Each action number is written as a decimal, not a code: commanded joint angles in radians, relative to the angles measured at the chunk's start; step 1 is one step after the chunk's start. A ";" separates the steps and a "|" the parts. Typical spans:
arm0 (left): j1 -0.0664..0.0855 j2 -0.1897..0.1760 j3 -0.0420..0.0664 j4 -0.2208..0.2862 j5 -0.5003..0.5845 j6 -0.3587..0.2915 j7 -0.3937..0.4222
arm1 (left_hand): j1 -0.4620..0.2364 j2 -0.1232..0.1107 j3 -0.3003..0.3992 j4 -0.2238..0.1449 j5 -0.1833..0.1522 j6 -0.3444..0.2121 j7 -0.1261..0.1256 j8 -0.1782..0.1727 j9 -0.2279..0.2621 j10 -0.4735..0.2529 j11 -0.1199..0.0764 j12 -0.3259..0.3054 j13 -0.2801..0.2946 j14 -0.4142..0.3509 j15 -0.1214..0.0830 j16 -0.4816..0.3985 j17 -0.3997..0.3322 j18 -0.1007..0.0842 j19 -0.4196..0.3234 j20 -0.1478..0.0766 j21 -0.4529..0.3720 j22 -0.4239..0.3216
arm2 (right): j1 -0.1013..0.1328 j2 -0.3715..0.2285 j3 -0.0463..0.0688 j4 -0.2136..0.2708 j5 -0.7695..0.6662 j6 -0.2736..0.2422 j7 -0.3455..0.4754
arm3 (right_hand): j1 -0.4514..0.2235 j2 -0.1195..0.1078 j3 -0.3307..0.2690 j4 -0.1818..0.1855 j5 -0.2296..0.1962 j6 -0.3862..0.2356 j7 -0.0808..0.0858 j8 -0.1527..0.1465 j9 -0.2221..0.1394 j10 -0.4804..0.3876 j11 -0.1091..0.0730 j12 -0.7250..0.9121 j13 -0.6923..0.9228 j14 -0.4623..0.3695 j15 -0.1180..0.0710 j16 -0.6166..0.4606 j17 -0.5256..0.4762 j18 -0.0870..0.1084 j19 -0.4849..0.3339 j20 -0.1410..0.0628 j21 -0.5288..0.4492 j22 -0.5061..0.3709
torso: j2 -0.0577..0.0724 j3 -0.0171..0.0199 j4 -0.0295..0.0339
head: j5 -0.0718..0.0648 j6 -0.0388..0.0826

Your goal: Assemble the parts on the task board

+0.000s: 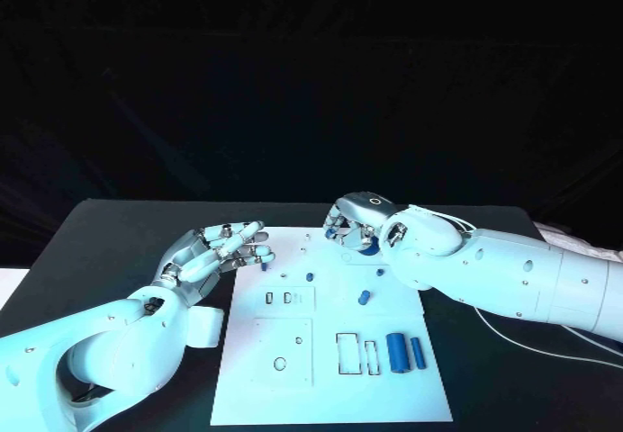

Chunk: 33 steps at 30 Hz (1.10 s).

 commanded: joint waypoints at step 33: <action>0.006 0.002 0.001 0.007 0.028 0.028 -0.004 | 0.002 0.011 0.002 -0.013 0.001 0.000 0.006 -0.006 -0.001 0.003 0.006 -0.009 0.000 0.000 0.005 -0.011 0.004 0.012 0.003 0.006 -0.006 -0.003 | 0.008 0.158 -0.003 -0.150 0.001 0.068 -0.016 | -0.016 -0.022 0.012 0.015 -0.010 -0.023 0.005 -0.006 -0.005 -0.029 0.008 0.002 0.001 0.021 0.010 0.042 0.039 -0.002 -0.018 0.009 0.036 0.031 | 0.010 -0.0028 0.0140 | 0.008 0.002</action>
